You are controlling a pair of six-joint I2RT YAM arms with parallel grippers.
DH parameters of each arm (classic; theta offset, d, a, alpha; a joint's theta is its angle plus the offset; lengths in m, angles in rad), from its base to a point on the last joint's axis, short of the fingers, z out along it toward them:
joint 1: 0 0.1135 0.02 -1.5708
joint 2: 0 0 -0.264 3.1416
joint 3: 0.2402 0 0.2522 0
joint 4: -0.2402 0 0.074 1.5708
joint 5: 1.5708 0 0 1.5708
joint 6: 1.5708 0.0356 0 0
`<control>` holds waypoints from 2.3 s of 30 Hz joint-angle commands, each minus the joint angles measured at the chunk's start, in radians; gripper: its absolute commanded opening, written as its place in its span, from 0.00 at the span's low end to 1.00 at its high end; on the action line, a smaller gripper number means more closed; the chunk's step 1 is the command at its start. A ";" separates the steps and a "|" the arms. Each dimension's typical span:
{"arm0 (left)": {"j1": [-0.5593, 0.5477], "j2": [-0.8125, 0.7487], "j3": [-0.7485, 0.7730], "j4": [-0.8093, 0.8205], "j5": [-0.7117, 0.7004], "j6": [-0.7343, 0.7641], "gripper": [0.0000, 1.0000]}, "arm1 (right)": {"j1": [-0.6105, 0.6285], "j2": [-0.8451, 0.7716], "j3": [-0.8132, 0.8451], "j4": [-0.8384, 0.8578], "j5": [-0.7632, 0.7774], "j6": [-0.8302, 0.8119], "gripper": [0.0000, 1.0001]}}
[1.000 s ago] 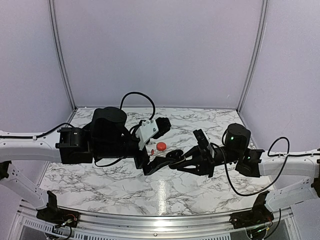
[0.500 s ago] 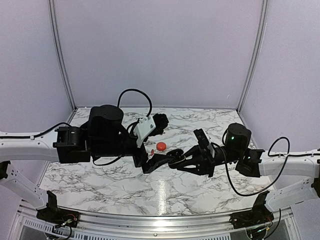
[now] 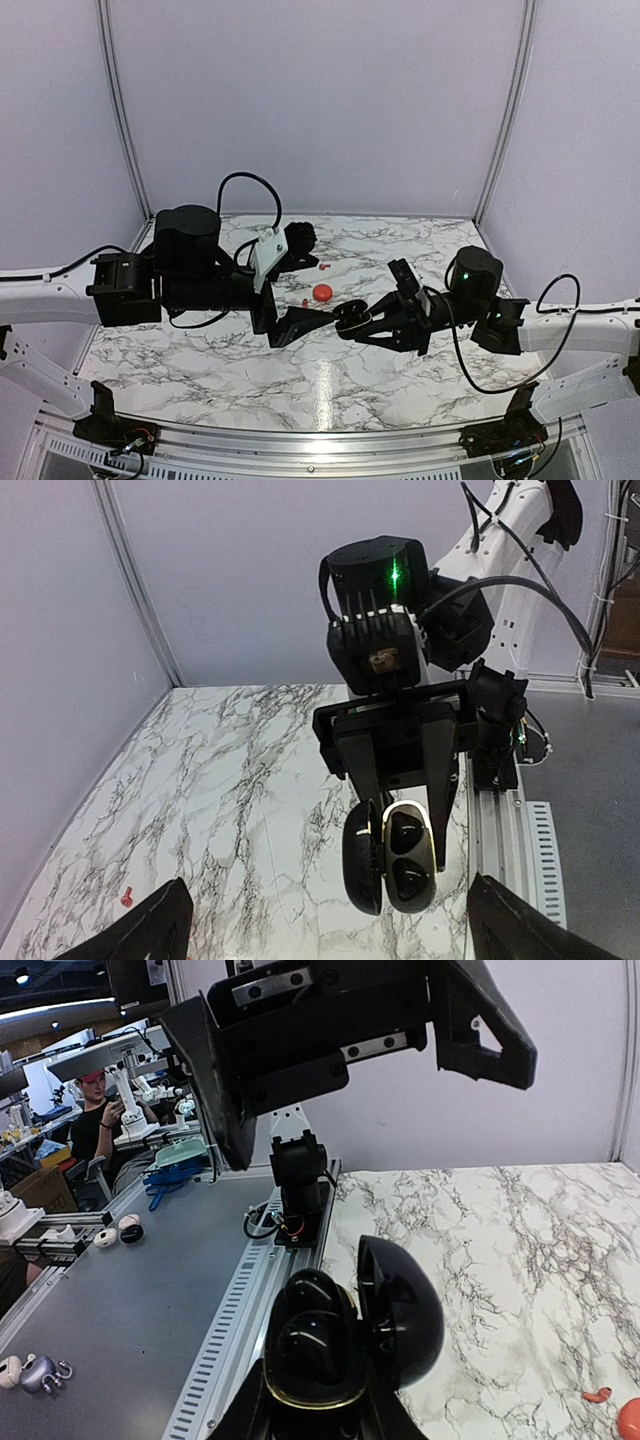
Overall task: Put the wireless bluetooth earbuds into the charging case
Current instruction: Close the charging case, then place the charging case with the earbuds at the center of the board.
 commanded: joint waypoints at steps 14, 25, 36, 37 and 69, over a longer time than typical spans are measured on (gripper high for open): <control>-0.023 0.109 0.054 -0.084 0.239 0.093 0.87 | 0.010 0.007 0.057 0.018 -0.003 0.006 0.00; -0.143 0.091 0.055 -0.131 0.115 0.224 0.77 | 0.009 0.057 0.081 0.022 0.002 0.028 0.00; 0.024 -0.108 -0.164 0.199 -0.251 -0.154 0.99 | -0.139 0.147 0.069 0.000 0.122 0.179 0.00; 0.049 -0.115 -0.178 0.199 -0.304 -0.212 0.99 | -0.177 0.160 0.069 -0.017 0.142 0.193 0.00; 0.239 -0.173 -0.305 0.113 -0.529 -0.548 0.99 | -0.586 0.624 0.312 -0.471 0.348 0.133 0.19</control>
